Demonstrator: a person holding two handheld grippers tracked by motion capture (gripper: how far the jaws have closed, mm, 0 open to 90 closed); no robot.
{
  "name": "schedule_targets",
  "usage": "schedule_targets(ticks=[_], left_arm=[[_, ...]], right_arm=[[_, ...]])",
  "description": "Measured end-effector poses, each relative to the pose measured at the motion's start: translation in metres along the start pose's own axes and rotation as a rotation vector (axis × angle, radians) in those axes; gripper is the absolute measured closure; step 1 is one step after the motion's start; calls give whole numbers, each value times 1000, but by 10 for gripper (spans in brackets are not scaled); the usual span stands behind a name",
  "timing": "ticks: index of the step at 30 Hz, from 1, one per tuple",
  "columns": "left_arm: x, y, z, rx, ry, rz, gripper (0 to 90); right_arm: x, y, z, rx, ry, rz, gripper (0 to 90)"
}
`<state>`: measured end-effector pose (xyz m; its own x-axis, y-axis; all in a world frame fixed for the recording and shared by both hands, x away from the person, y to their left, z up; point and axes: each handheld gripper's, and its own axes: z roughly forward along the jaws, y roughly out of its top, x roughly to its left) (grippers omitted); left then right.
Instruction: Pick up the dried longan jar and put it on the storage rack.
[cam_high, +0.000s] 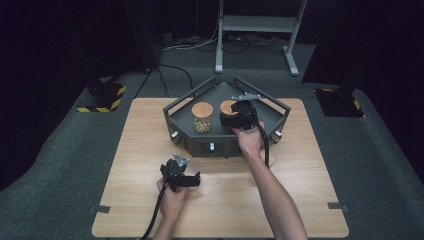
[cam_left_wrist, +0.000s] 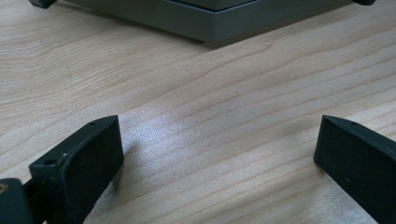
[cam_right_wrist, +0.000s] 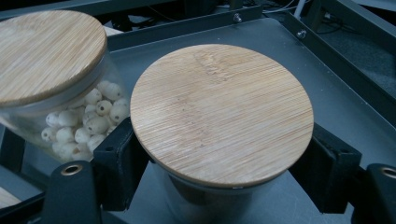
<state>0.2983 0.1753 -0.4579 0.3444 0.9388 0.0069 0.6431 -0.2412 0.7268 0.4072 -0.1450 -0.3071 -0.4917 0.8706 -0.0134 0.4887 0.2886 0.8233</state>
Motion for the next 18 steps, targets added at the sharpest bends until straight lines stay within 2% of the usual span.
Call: schedule_targets(ticks=[5, 18], left_arm=[[0, 0, 0, -2, 1, -1, 14], [0, 0, 0, -2, 1, -1, 14]], right_arm=[[-2, -1, 0, 9, 13, -17, 247], [-11, -1, 2, 21, 43, 7, 241]])
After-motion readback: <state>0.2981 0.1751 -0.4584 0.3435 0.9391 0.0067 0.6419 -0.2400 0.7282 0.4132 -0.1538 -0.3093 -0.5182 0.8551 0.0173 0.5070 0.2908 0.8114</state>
